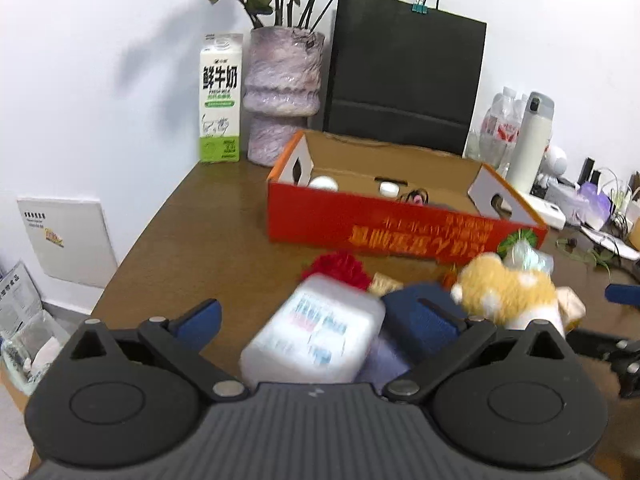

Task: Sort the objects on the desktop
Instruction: 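Grasp the white bead container with the left tool while the right tool grasps the plush sheep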

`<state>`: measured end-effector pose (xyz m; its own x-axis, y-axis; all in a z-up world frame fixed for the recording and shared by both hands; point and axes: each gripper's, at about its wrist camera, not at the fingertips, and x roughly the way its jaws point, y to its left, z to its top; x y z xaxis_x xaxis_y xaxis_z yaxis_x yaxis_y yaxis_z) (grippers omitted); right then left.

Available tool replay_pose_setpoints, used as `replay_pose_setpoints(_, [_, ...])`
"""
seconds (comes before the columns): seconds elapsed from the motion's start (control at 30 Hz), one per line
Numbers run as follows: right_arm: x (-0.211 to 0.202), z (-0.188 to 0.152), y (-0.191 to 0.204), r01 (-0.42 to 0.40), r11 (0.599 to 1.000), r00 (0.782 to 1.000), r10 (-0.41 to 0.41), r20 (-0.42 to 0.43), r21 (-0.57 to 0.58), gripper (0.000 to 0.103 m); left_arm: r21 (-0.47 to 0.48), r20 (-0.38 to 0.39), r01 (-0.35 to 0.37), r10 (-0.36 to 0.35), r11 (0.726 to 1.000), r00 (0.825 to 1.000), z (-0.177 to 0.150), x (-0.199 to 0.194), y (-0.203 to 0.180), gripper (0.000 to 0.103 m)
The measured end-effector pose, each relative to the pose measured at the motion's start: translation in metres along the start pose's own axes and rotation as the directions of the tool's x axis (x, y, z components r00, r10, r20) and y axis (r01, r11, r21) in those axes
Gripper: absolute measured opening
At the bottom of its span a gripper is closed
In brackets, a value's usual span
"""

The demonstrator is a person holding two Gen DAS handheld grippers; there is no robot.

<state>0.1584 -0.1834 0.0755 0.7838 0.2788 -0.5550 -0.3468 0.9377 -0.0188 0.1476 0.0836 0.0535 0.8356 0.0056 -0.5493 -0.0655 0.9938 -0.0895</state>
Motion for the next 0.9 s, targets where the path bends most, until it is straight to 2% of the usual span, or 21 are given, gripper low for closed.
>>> replay_pose_setpoints(0.27, [-0.013, -0.025, 0.01, -0.039, 0.998, 0.999, 0.038, 0.018, 0.051, 0.102, 0.026, -0.014, 0.0, 0.001, 1.0, 1.0, -0.021, 0.001, 0.003, 0.103])
replay_pose_setpoints(0.43, [0.001, -0.01, 0.019, 0.003, 0.995, 0.999, -0.007, 0.032, 0.103, 0.101, 0.066, -0.011, -0.05, 0.051, 0.997, 0.999, -0.015, 0.018, -0.004, 0.103])
replay_pose_setpoints(0.5, [0.012, -0.001, 0.022, 0.032, 0.991, 0.999, -0.036, 0.026, 0.127, 0.098, 0.07, -0.022, -0.059, 0.061, 0.996, 0.998, -0.014, 0.026, -0.006, 0.098])
replay_pose_setpoints(0.57, [0.029, 0.005, 0.025, 0.059, 0.988, 0.998, -0.058, -0.012, 0.144, 0.09, 0.053, -0.034, -0.053, 0.055, 0.997, 0.998, -0.014, 0.033, -0.005, 0.089])
replay_pose_setpoints(0.63, [0.047, 0.004, 0.025, 0.042, 0.983, 0.998, -0.032, -0.057, 0.178, 0.064, 0.032, -0.066, -0.036, 0.038, 0.999, 0.997, -0.015, 0.042, -0.004, 0.081])
replay_pose_setpoints(0.7, [0.056, 0.0, 0.023, 0.032, 0.977, 0.997, -0.018, -0.072, 0.209, 0.064, 0.058, -0.061, -0.054, 0.058, 0.997, 0.996, -0.017, 0.045, -0.008, 0.079])
replay_pose_setpoints(0.83, [0.044, -0.002, 0.02, 0.022, 0.979, 0.999, -0.014, -0.043, 0.204, 0.047, 0.014, -0.008, -0.028, 0.028, 1.0, 1.0, -0.019, 0.028, -0.003, 0.07])
replay_pose_setpoints(0.9, [0.033, -0.007, 0.016, 0.012, 0.976, 1.0, -0.008, -0.018, 0.217, 0.043, 0.009, 0.032, -0.038, 0.038, 0.999, 0.999, -0.02, 0.016, -0.003, 0.068])
